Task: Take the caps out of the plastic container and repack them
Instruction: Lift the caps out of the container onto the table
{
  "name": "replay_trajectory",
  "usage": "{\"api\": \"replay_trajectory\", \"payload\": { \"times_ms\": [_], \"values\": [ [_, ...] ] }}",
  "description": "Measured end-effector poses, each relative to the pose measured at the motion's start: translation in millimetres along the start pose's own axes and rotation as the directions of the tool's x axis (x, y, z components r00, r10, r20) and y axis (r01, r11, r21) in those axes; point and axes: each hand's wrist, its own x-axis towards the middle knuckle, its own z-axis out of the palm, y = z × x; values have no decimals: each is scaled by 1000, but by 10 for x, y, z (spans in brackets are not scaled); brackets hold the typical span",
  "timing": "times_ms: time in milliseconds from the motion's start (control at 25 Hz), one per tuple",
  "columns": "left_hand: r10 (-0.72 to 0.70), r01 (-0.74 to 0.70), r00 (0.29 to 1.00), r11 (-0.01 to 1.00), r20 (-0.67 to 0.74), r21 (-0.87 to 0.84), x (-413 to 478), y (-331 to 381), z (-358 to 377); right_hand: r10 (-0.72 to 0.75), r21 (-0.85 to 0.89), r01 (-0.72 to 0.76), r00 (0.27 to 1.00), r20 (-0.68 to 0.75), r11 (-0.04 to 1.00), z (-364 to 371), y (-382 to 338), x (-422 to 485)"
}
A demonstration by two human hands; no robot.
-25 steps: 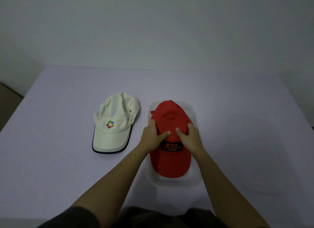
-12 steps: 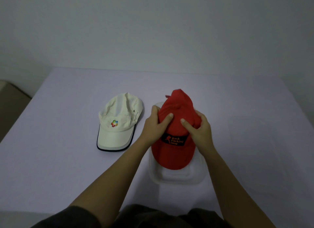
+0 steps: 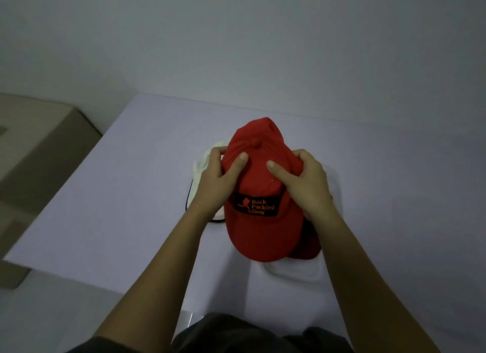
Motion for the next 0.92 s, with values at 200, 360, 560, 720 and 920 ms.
{"api": "replay_trajectory", "payload": {
  "times_ms": [200, 360, 560, 720, 920],
  "values": [
    [-191, 178, 978, 973, 85, 145, -114, -472, -751, 273, 266, -287, 958, 88, 920, 847, 488, -117],
    [-339, 306, 932, 924, 124, 231, -176, -869, -981, 343, 209, -365, 929, 136, 907, 1217, 789, -304],
    [-331, 305, 940, 926, 89, 224, -57, -1017, -997, 241, -120, -225, 960, 139, 967, 1337, 974, -197],
    [-256, 243, 966, 948, 41, 208, 12, -1102, -1079, 103, -276, -45, 975, 199, 960, 1375, 928, -126],
    [-195, 195, 981, 981, 20, -9, 31, -1060, -1365, 13, -190, 46, 954, 300, 981, 1523, 767, -110]
  ]
}}
